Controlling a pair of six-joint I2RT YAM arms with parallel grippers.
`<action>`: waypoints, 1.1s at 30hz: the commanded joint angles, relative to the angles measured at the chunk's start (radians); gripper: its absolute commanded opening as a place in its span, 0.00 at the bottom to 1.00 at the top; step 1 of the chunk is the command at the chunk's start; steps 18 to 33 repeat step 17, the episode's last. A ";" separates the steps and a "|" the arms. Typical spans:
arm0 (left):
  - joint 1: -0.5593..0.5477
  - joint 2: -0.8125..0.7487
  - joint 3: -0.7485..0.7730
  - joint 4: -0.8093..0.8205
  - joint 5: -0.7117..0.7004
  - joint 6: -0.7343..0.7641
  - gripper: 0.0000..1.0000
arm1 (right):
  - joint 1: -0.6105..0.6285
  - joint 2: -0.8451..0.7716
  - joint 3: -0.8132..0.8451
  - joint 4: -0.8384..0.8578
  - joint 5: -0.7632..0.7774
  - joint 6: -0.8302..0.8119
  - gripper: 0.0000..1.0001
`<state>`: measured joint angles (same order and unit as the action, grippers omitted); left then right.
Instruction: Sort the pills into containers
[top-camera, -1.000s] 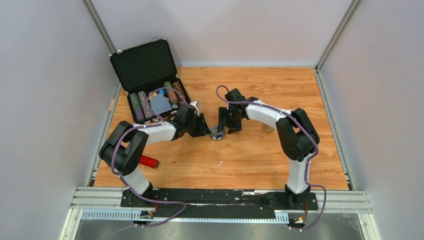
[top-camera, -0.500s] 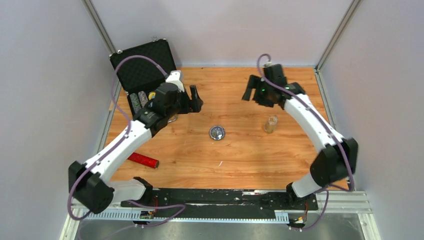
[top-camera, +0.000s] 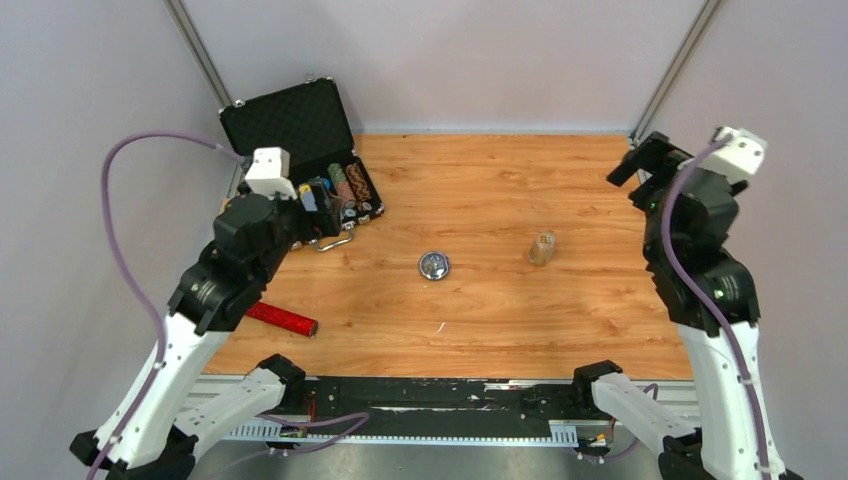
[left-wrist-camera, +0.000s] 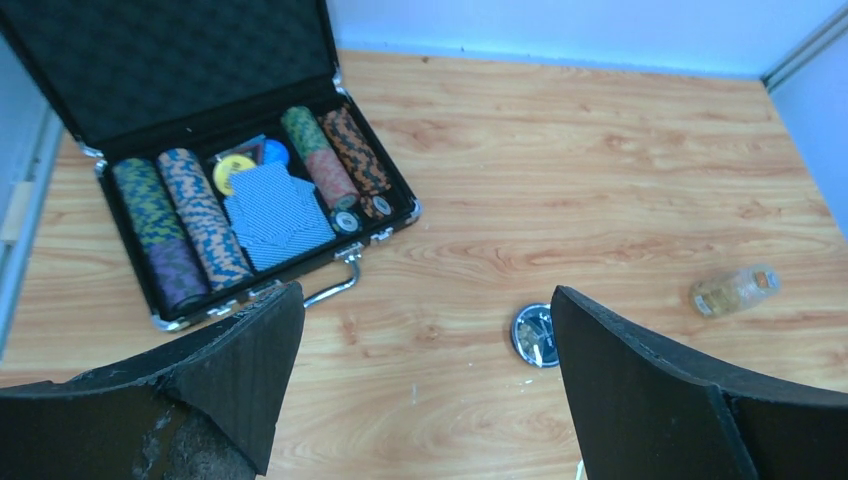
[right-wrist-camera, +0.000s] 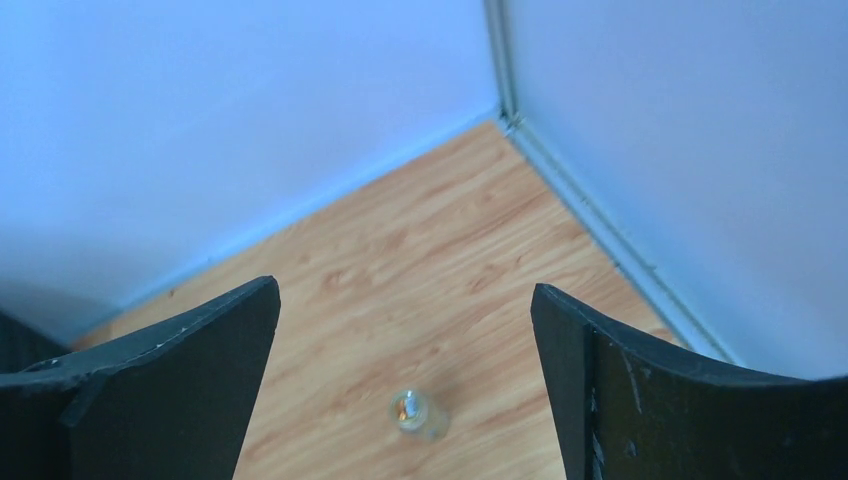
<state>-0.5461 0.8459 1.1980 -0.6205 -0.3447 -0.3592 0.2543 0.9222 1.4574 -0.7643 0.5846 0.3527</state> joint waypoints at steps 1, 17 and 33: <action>0.004 -0.097 0.069 -0.075 -0.063 0.053 1.00 | -0.002 -0.079 0.073 0.077 0.237 -0.114 1.00; 0.003 -0.216 0.102 -0.178 -0.084 0.036 1.00 | -0.002 -0.205 0.129 0.056 0.172 -0.051 1.00; 0.003 -0.216 0.102 -0.178 -0.084 0.036 1.00 | -0.002 -0.205 0.129 0.056 0.172 -0.051 1.00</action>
